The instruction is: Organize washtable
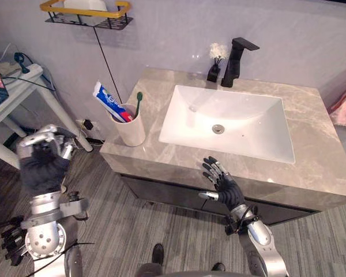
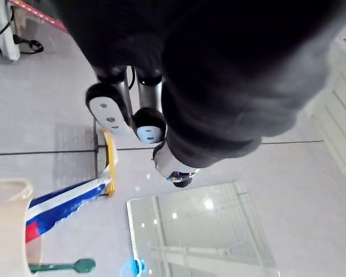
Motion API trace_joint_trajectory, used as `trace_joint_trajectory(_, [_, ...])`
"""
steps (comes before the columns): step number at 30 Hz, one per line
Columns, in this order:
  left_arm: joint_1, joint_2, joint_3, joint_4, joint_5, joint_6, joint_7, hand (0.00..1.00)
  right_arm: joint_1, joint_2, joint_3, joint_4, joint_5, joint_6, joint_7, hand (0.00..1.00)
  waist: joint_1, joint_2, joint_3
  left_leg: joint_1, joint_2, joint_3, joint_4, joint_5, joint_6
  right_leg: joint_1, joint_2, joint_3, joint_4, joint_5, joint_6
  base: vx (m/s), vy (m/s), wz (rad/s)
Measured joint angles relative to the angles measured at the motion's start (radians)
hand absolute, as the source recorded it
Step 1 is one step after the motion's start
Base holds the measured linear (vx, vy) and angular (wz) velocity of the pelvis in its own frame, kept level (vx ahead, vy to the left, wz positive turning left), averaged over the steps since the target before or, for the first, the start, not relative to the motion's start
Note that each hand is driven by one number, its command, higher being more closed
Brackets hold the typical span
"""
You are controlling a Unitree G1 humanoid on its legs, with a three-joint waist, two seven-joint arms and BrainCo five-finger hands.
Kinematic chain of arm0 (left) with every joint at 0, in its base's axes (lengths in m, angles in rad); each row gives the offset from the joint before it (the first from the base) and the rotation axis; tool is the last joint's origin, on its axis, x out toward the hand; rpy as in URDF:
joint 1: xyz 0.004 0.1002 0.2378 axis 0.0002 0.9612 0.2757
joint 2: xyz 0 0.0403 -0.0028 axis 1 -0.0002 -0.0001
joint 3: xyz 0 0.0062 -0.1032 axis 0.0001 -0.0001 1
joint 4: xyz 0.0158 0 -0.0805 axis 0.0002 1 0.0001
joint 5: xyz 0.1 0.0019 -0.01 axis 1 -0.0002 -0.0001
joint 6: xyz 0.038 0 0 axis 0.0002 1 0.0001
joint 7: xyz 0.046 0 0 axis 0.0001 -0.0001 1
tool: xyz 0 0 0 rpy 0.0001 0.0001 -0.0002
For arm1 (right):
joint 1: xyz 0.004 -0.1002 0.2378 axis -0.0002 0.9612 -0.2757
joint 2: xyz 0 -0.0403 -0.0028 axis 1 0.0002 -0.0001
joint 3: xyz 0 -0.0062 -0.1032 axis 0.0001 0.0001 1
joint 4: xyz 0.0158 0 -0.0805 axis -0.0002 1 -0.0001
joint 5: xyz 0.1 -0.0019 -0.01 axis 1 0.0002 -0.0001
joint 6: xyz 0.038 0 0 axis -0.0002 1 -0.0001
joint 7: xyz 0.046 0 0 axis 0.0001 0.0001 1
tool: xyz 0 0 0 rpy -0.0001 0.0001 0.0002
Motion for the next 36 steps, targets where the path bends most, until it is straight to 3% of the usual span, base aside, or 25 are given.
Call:
trace_joint_trajectory(6, [-0.008,-0.026,-0.066,0.069,0.026,0.031,-0.007,1.00,-0.009,-0.001,-0.007,0.000,0.000,0.006,-0.004,0.00,-0.001,-0.017,0.014,-0.022,0.001,0.000,0.000,0.001,0.000,-0.024,0.000,0.000,0.005,0.003,0.005,0.00,0.000,0.00])
trace_joint_trajectory(13, [-0.071,-0.018,-0.086,0.197,0.077,0.064,-0.006,1.00,-0.036,0.002,-0.010,-0.009,0.001,0.017,-0.024,0.00,-0.004,-0.057,0.067,-0.031,0.002,0.011,0.006,0.001,0.001,-0.042,-0.002,0.010,0.014,0.003,0.006,0.03,0.013,-0.04])
trace_joint_trajectory(25, [-0.148,0.021,-0.079,0.323,0.087,0.079,-0.003,1.00,-0.071,0.002,-0.001,-0.035,0.003,0.014,-0.021,0.00,-0.006,-0.070,0.110,-0.047,0.012,0.055,0.006,-0.004,-0.004,-0.091,0.000,0.055,0.030,0.005,0.004,0.02,0.017,-0.10])
trace_joint_trajectory(36, [-0.239,0.060,-0.075,0.388,0.116,0.081,0.010,1.00,-0.078,0.002,0.014,-0.038,0.003,-0.002,-0.018,0.00,-0.028,-0.078,0.128,-0.050,0.012,0.058,0.006,0.000,0.001,-0.095,0.000,0.056,0.030,0.006,0.003,0.01,0.005,-0.01])
